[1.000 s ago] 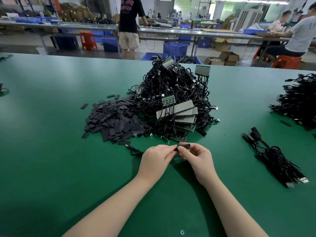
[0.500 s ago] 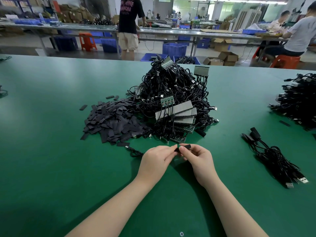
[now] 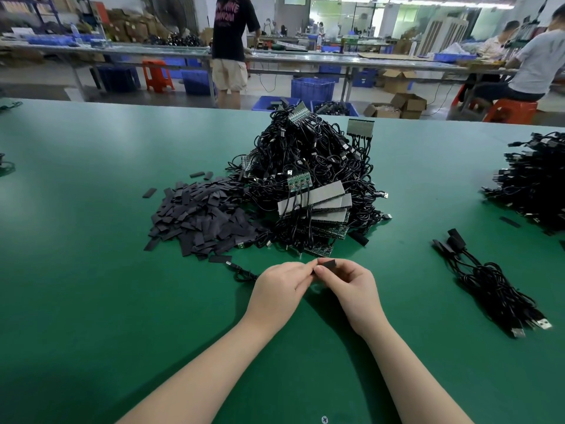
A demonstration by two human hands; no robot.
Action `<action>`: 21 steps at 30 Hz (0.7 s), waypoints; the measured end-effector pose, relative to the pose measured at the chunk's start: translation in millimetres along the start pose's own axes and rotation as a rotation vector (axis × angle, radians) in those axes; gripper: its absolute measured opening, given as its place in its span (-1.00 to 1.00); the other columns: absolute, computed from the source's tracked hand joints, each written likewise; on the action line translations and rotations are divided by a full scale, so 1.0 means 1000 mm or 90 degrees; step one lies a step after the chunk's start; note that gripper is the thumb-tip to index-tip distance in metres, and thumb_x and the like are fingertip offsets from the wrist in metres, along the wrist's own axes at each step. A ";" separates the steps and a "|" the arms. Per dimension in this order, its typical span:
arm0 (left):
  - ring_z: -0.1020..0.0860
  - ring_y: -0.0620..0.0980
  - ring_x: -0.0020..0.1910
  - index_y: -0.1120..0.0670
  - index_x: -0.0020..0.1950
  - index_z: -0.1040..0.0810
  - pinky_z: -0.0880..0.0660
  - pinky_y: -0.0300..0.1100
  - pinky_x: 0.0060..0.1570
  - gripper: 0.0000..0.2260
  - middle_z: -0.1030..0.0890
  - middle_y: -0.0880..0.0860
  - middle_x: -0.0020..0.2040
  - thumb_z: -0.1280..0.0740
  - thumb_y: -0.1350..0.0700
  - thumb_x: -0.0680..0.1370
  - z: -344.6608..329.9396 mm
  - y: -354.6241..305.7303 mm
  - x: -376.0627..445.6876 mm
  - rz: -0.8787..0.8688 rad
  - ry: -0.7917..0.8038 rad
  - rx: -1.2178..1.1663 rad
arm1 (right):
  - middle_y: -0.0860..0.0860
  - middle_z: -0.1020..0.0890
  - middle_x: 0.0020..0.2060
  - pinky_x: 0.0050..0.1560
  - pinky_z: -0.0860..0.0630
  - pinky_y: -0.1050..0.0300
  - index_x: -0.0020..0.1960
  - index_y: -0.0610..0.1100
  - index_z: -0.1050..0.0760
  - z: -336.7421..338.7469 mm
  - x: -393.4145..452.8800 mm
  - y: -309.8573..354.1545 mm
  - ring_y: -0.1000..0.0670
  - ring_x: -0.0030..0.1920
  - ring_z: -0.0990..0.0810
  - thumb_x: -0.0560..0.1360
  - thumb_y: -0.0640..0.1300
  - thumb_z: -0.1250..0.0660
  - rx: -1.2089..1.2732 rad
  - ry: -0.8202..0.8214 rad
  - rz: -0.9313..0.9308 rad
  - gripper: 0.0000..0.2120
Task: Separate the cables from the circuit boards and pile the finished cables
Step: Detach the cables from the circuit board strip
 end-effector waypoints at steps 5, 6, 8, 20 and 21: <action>-0.65 0.02 -0.05 0.16 0.16 -0.66 -0.57 -0.15 -0.06 -0.76 -0.70 0.06 -0.01 -0.42 0.21 0.50 0.000 0.002 0.001 0.048 -0.037 -0.001 | 0.01 -0.72 -0.09 0.04 -0.59 0.15 0.28 0.18 -0.55 -0.001 -0.003 -0.002 0.02 -0.05 -0.69 0.50 -0.17 -0.48 -0.027 -0.070 0.038 -0.57; -0.65 0.02 -0.05 0.16 0.17 -0.66 -0.56 -0.15 -0.06 -0.76 -0.70 0.06 -0.01 -0.43 0.20 0.50 0.000 0.003 0.001 0.054 -0.040 0.000 | 0.03 -0.73 -0.07 0.05 -0.59 0.18 0.29 0.24 -0.52 -0.001 -0.003 -0.003 0.04 -0.03 -0.70 0.51 -0.15 -0.47 -0.033 -0.083 0.044 -0.55; -0.66 0.02 -0.07 0.16 0.16 -0.66 -0.56 -0.16 -0.09 -0.76 -0.70 0.06 -0.02 -0.44 0.19 0.50 0.000 0.003 0.001 0.058 -0.038 0.006 | 0.15 -0.73 -0.10 -0.02 -0.54 0.33 0.26 0.33 -0.49 -0.002 -0.004 -0.003 0.16 -0.11 -0.67 0.53 -0.15 -0.44 -0.078 -0.093 0.075 -0.54; -0.67 0.10 -0.11 0.19 0.15 -0.66 -0.61 -0.05 -0.13 -0.76 -0.70 0.12 -0.05 -0.43 0.24 0.49 -0.002 0.002 0.000 0.043 -0.019 -0.003 | 0.28 -0.71 -0.16 -0.14 -0.47 0.45 0.35 0.25 -0.45 -0.005 -0.004 -0.006 0.07 -0.19 -0.65 0.56 -0.11 -0.41 -0.164 -0.062 0.047 -0.56; -0.66 0.10 -0.09 0.19 0.17 -0.65 -0.61 -0.04 -0.10 -0.76 -0.70 0.12 -0.03 -0.41 0.24 0.50 -0.002 0.003 0.000 0.043 -0.019 -0.006 | 0.27 -0.71 -0.19 -0.12 -0.47 0.44 0.26 0.33 -0.47 -0.006 -0.004 -0.004 0.15 -0.19 -0.65 0.55 -0.10 -0.42 -0.166 -0.056 0.044 -0.59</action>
Point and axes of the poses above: each hand's wrist, its own x-axis towards the middle knuckle, its own z-axis out of the back of the hand, y = z × x, the point moved 2 cm from there along x, towards the middle knuckle
